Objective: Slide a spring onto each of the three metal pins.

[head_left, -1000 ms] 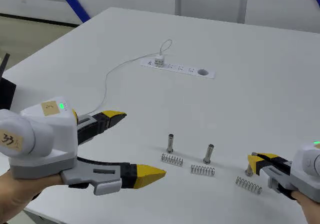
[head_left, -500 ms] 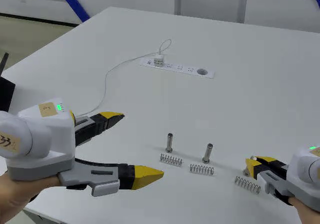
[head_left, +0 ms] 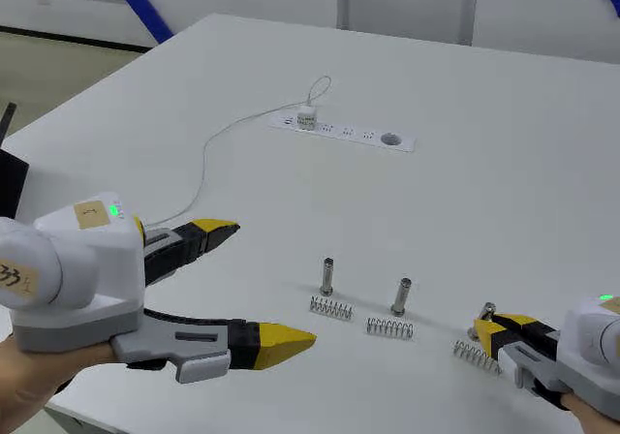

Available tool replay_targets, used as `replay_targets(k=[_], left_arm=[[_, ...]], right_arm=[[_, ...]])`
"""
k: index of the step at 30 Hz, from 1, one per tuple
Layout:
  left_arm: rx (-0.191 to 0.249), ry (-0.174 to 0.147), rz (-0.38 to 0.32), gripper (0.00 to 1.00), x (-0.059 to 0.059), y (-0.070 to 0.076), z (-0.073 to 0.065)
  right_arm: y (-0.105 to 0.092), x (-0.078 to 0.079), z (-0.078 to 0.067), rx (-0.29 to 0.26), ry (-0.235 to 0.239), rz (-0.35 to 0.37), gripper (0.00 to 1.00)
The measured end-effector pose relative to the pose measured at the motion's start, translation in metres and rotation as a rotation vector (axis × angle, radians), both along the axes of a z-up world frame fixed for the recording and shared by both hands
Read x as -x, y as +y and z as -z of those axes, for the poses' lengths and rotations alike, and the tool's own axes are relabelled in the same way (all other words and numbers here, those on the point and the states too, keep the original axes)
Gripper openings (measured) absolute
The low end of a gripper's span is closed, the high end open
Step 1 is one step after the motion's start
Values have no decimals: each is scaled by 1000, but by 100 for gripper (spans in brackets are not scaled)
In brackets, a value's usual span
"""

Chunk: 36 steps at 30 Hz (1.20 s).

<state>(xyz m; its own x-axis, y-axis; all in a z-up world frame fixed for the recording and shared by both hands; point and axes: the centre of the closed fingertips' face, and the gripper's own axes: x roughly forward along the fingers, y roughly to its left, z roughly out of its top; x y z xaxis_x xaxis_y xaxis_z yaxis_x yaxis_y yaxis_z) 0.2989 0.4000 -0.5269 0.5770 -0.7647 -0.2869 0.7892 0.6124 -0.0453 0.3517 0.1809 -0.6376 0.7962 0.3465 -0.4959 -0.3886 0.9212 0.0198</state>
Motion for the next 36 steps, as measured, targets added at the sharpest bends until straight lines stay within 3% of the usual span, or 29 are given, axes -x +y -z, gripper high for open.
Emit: replay_targets(k=[5, 12, 16, 22, 36], left_arm=[[3, 0, 0, 91, -2, -1, -1], [5, 10, -3, 91, -2, 1, 3], [0, 24, -4, 90, -3, 1, 8], [23, 28, -2, 90, -6, -4, 6], [12, 54, 3, 90, -6, -4, 15]], right_arm=[[-3, 1, -4, -18, -7, -18, 16], [-9, 6, -2, -29, 0, -109, 20], [-8, 12, -1, 38, -28, -203, 20], [3, 25, 8, 27, 11, -307, 21], [8, 31, 30, 51, 88, -396, 23]])
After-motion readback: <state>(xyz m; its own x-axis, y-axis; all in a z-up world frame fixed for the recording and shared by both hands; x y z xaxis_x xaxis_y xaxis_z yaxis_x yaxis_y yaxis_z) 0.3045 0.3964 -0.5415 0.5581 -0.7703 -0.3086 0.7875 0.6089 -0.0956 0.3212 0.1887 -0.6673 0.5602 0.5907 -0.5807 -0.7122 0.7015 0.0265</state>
